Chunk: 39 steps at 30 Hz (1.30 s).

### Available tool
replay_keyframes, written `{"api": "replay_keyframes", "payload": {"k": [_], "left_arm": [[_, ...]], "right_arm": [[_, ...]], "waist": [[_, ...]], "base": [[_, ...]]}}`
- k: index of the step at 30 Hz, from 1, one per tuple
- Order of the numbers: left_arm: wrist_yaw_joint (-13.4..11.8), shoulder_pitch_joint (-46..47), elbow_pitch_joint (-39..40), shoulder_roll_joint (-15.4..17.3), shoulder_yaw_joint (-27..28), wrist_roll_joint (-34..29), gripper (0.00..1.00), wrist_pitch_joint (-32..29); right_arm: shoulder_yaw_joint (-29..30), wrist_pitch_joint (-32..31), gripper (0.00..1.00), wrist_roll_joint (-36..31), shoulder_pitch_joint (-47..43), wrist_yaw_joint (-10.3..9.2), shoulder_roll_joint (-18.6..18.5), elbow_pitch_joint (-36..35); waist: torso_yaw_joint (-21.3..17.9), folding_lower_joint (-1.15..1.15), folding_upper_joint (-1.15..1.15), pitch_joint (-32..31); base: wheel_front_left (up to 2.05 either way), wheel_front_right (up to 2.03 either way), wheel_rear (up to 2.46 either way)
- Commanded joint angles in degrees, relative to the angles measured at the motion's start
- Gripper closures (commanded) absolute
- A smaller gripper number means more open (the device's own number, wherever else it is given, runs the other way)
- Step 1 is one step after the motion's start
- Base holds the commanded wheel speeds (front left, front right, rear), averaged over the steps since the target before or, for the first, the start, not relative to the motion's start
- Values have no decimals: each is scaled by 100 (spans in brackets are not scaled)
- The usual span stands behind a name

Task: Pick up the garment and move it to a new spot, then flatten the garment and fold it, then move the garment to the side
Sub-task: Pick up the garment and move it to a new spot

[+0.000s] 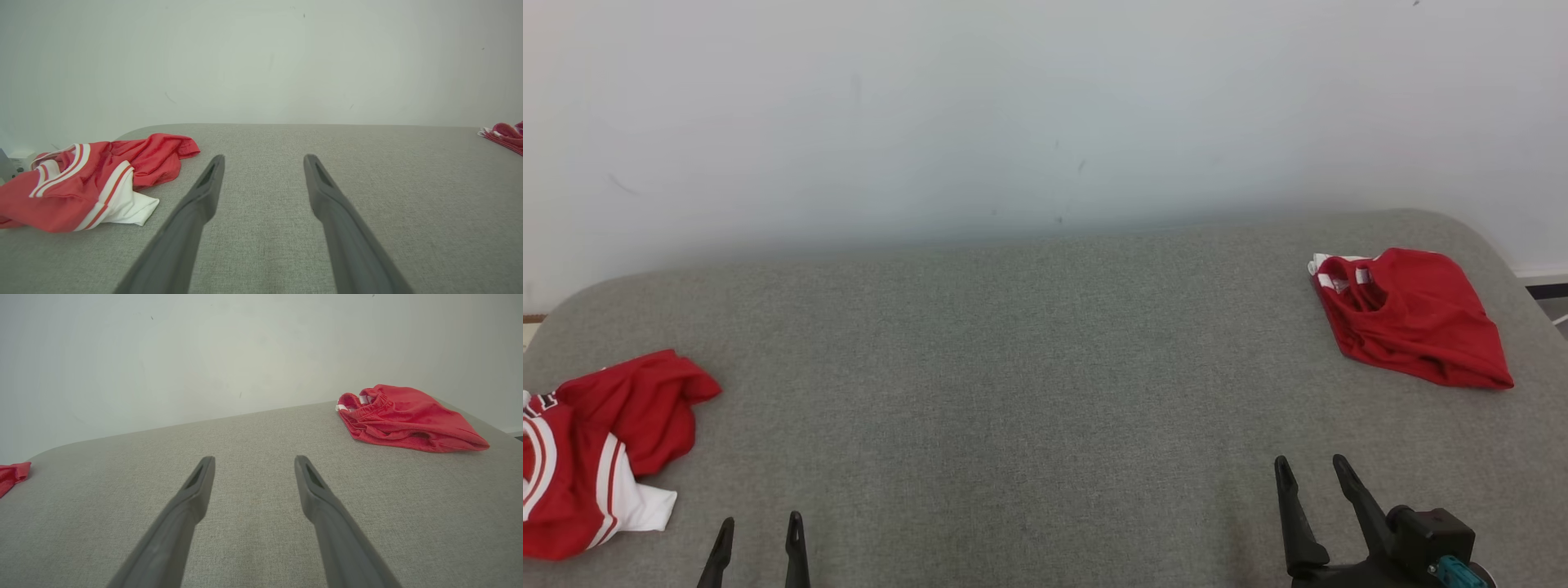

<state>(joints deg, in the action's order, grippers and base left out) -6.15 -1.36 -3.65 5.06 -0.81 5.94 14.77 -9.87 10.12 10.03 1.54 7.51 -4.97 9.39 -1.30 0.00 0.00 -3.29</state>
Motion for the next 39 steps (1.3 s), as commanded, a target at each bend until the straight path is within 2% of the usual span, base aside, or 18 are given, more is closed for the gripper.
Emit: {"api": "replay_keyframes", "payload": {"k": [1, 20, 28, 39], "left_arm": [[10, -39, -24, 43, 16, -38, 0, 45], [-52, -85, 3, 60, 78, -14, 0, 46], [-95, -96, -4, 79, 97, -7, 0, 46], [-202, -154, -6, 125, 200, 28, 0, 34]], "right_arm": [[-15, 11, 0, -22, -44, -3, 2, -4], [56, 45, 0, 2, -98, -3, -3, 60], [26, 51, 0, 51, -109, -3, -6, 112], [-98, 99, 0, 86, -44, -3, -8, 203]], "waist": [[13, 0, 0, 0], [162, 0, 0, 12], [476, 0, 0, 20], [1308, 0, 0, -14]], "base": [[0, 0, 0], [0, 0, 0], [0, 0, 0], [0, 0, 0]]}}
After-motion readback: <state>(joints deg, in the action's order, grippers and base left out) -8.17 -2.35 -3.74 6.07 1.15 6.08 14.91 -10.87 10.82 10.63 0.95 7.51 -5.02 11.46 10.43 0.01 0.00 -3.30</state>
